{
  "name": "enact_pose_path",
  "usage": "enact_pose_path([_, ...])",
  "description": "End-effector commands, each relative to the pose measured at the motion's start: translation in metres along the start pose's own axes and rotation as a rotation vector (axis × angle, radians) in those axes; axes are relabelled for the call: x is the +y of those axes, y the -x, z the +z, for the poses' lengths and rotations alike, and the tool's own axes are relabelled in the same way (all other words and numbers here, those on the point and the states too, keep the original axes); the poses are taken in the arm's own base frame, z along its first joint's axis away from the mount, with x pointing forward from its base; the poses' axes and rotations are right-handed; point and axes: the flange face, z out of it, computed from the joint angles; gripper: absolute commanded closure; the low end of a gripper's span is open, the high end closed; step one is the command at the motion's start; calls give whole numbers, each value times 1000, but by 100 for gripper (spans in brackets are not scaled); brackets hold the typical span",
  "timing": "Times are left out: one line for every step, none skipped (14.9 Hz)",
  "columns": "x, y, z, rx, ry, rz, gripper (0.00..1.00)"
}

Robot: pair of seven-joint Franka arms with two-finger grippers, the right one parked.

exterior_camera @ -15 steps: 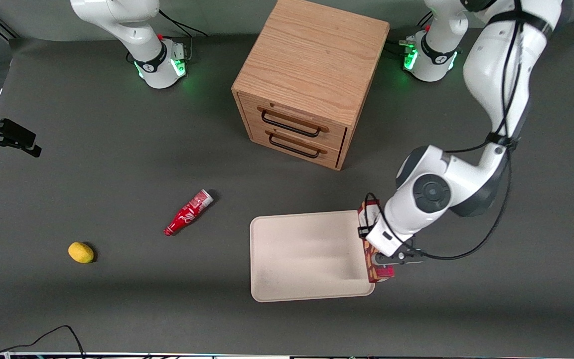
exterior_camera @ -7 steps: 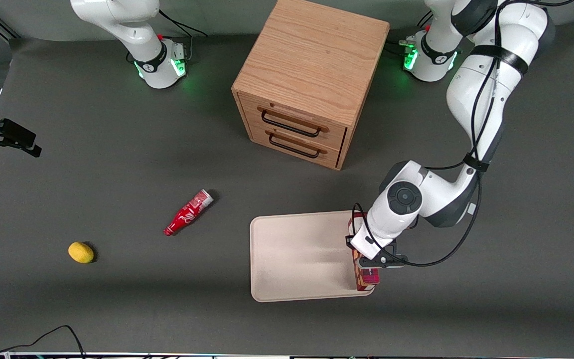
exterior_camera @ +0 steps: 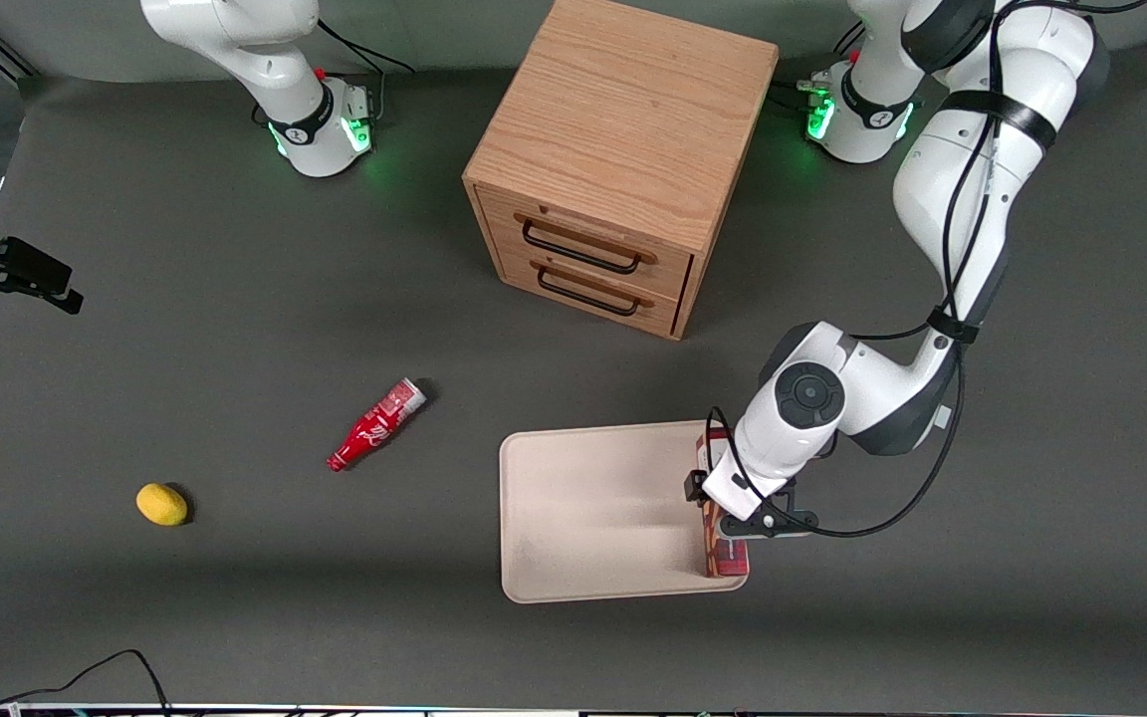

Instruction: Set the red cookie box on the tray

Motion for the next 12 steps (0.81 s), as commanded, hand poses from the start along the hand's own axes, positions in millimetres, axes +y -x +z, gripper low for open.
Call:
enact_pose_path([-2, -3, -45, -11, -76, -21, 0])
enact_pose_path([-3, -5, -69, -16, -89, -30, 0])
enact_pose_path([-3, -4, -93, -38, -91, -46, 0])
enact_pose_path([-4, -3, -127, -57, -85, -74, 0])
enact_pose_path([-8, -2, -158, -71, -80, -92, 0])
enact_pose_path([-19, -1, -186, -91, -79, -87, 0])
enact_pose_path([-31, 0, -215, -104, -83, -60, 0])
enact_pose_path([-53, -2, -244, -126, -85, -53, 0])
enact_pose_path([-79, -1, -277, -147, -76, -40, 0])
enact_pose_path([-106, 2, -310, -167, -70, -13, 0])
enact_pose_path([-133, 11, -340, -201, -85, 5, 0])
enact_pose_path([-156, 19, -364, -223, -101, 15, 0])
